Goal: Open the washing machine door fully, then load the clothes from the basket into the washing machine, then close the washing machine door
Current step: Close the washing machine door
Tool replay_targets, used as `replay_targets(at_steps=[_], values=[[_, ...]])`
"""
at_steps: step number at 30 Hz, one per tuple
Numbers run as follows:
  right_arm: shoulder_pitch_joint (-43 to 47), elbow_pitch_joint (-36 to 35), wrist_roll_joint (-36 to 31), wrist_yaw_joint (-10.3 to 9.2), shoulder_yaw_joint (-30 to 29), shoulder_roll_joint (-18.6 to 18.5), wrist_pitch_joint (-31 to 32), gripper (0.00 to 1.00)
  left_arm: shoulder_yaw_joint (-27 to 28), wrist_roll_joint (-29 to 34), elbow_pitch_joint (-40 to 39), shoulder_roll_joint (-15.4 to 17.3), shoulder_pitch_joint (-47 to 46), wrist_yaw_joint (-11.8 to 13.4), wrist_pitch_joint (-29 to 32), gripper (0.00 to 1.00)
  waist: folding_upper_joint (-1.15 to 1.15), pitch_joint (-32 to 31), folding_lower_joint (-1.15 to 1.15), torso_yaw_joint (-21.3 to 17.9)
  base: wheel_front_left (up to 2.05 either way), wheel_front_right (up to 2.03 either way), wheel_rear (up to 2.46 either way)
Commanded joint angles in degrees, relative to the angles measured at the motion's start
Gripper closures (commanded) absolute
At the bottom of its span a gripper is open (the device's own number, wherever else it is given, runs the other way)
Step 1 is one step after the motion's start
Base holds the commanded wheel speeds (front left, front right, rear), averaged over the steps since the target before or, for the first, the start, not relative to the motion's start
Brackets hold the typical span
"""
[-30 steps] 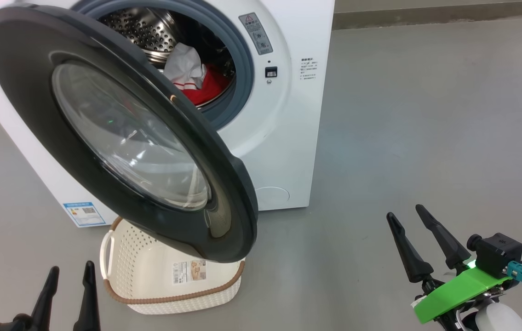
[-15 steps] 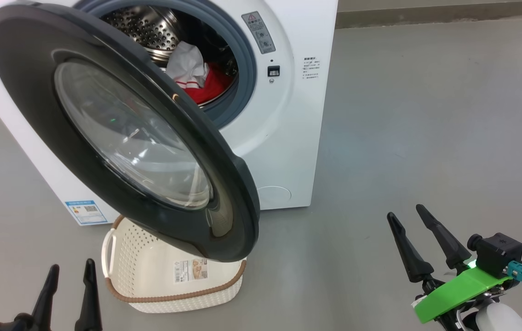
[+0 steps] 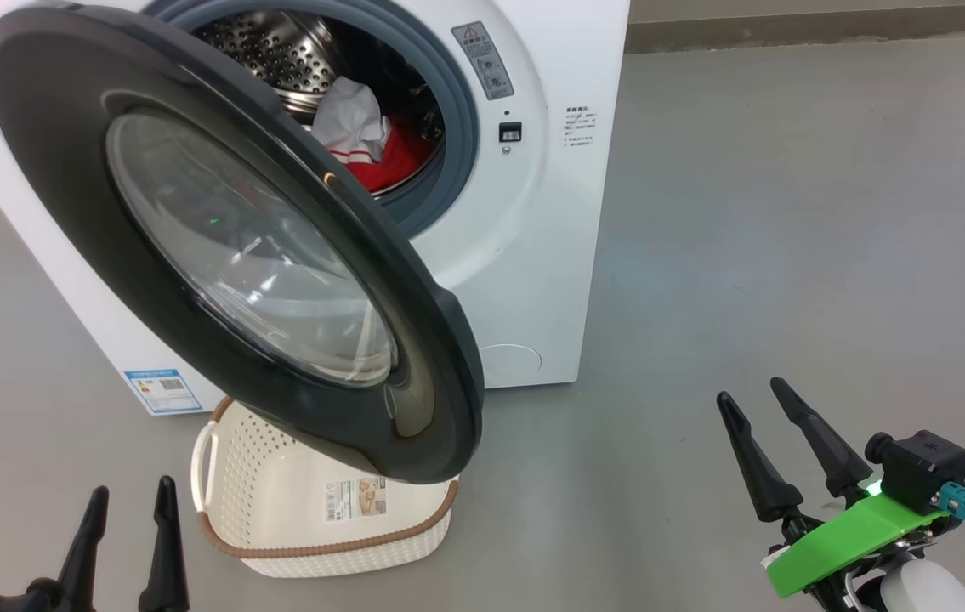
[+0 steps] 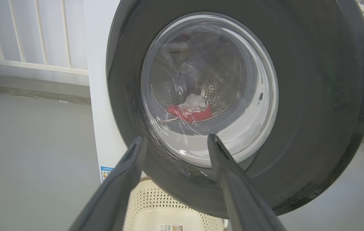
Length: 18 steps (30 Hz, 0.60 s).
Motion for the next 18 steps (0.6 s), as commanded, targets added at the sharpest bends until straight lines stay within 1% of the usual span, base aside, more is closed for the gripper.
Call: replay_targets(at_steps=[1,6,7,9,10,11,12,13,14,15,18], values=[[-0.3,-1.2,-0.3,0.09,0.8,-0.7,-0.3,0.00,2.2,0.4,-1.7,0.6,-1.2,-0.4,-0.7,0.00,0.00,0.0,0.00,0.1,0.00,0.00,0.00],[-0.3,-1.3,-0.3,0.09,0.7,-0.8,-0.3,0.00,2.3,0.6,-1.8,0.4,-1.2,-0.5,-0.7,0.00,0.00,0.1,0.00,0.2,0.00,0.00,0.00],[-0.3,-1.3,-0.3,0.09,0.7,-0.8,-0.3,0.05,2.4,0.7,-1.8,0.4,-1.2,-0.5,-0.7,0.00,0.00,0.1,0.00,0.3,0.00,0.00,0.00],[-0.3,-1.3,-0.4,0.09,0.7,-0.8,-0.3,0.31,2.4,0.7,-1.8,0.3,-1.2,-0.5,-0.7,0.00,0.00,0.1,0.00,0.4,0.00,0.00,0.00],[-0.2,-1.3,-0.4,0.09,0.7,-0.9,-0.3,0.47,2.5,0.7,-1.8,0.3,-1.2,-0.5,-0.7,0.00,0.00,0.1,0.00,0.4,0.00,0.00,0.00],[-0.2,-1.3,-0.4,0.09,0.7,-0.9,-0.3,0.47,2.5,0.7,-1.8,0.3,-1.2,-0.5,-0.7,0.00,0.00,0.1,0.00,0.4,0.00,0.00,0.00],[-0.2,-1.4,-0.4,0.09,0.6,-0.9,-0.3,0.56,2.5,0.8,-1.8,0.3,-1.2,-0.5,-0.7,0.00,0.00,0.0,0.00,0.5,0.00,0.00,0.00],[-0.2,-1.4,-0.4,0.09,0.6,-1.0,-0.3,0.68,2.5,0.8,-1.8,0.2,-1.2,-0.5,-0.7,0.00,0.00,0.0,0.00,0.6,0.00,0.00,0.00],[-0.2,-1.5,-0.5,0.09,0.6,-1.1,-0.3,0.91,2.5,0.8,-1.9,0.2,-1.2,-0.6,-0.7,0.00,0.00,0.0,0.00,0.7,0.00,0.00,0.00],[-0.3,-1.5,-0.5,0.09,0.5,-1.1,-0.3,1.00,2.5,0.8,-1.9,0.1,-1.2,-0.6,-0.7,0.00,0.00,0.0,0.00,0.8,0.00,0.00,0.00],[-0.7,-1.6,-0.6,0.09,0.7,-1.5,-0.3,1.00,2.5,0.8,-2.1,0.0,-1.3,-0.7,-0.7,0.00,0.00,0.1,0.00,1.3,0.00,0.00,0.00]])
